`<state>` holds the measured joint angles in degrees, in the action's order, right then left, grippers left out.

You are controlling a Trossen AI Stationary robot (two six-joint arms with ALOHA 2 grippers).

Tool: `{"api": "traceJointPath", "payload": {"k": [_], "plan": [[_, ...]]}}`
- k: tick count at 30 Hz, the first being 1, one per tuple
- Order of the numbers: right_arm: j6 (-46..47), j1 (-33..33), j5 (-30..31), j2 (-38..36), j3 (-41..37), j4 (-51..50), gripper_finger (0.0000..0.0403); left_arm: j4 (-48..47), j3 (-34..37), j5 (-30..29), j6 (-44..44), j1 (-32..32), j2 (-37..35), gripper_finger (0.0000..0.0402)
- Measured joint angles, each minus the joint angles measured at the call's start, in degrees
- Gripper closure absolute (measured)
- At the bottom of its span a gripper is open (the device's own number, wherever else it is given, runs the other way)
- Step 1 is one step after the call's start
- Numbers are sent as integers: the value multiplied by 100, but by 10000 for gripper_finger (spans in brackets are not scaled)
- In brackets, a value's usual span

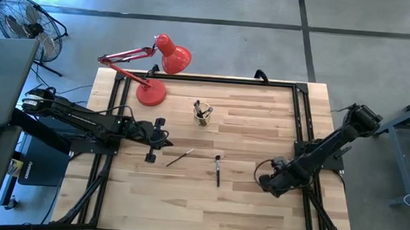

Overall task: Put items in baskets/containers
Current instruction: Put the black eyeshadow brush into the gold pen holder

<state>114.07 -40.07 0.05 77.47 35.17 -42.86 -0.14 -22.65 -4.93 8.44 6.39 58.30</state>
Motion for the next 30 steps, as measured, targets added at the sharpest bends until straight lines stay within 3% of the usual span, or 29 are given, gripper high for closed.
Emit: {"api": "traceJointPath", "payload": {"k": [4, 12, 17, 24, 30], "plan": [[-390, 45, -68, -3, 408, -88, 397, 0, 1, -2, 7, 0, 0, 401], [-1928, 722, -610, 42, 1445, -1578, 401, 3, 0, -2, 9, 0, 0, 401], [-3766, 1534, -1015, 517, 2056, -2481, 402, 13, 0, -13, 31, 0, 0, 401], [-6690, 2548, -1262, 1938, 2816, -3172, 402, 9, 0, -16, 31, 0, 0, 401], [-8406, 2867, -1698, 2780, 2701, -3988, 403, 4, 0, -16, 29, 0, 0, 401]]}}
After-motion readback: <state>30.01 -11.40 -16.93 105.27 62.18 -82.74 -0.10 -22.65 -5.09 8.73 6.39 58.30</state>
